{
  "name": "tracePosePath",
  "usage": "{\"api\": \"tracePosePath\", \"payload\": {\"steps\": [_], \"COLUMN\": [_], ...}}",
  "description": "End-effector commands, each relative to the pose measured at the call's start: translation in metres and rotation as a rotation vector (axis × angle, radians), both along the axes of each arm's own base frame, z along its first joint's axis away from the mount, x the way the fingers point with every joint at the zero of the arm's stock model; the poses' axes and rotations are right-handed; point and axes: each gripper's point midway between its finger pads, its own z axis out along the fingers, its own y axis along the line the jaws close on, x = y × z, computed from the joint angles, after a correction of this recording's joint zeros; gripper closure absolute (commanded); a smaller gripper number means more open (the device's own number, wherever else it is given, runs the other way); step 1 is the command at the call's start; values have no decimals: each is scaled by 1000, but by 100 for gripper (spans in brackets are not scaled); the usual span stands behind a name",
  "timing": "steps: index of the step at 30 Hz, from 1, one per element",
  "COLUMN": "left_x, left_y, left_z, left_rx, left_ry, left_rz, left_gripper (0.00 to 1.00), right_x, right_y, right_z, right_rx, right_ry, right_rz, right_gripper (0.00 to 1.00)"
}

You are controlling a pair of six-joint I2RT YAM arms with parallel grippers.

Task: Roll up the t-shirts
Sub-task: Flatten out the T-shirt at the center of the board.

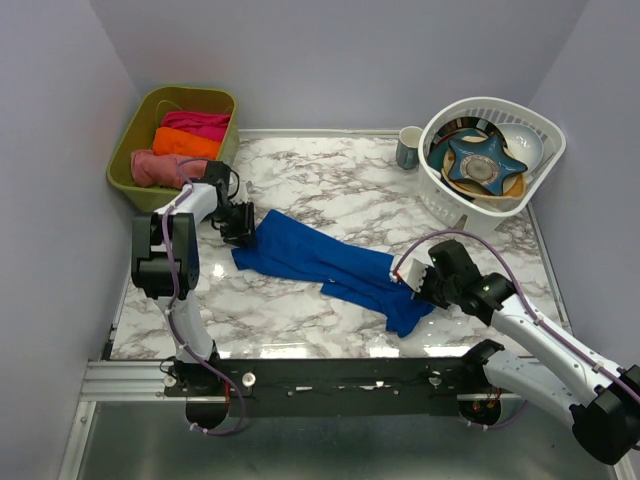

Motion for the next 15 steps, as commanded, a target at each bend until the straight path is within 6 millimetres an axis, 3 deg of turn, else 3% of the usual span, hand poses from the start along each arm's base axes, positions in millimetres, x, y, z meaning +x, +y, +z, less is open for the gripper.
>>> {"api": "tracePosePath", "payload": {"steps": [1,10,14,15], "left_x": [8,16,25,30], "left_y": [-3,1,5,5], "left_z": [-2,4,19,36], "left_rx": [-10,16,33,33], "left_ry": [0,-56,-147,-207], "left_rz": [15,27,23,24], "left_gripper": [58,99,100,100], "right_x": [1,3,3,3], "right_y": [2,2,0,-1], "right_z": [-1,-2,-2,0], "right_rx": [21,19,9,9], "right_ry": [3,4,2,-3], "right_rz": [-15,-14,-13,-13], "right_gripper": [91,91,91,91]}}
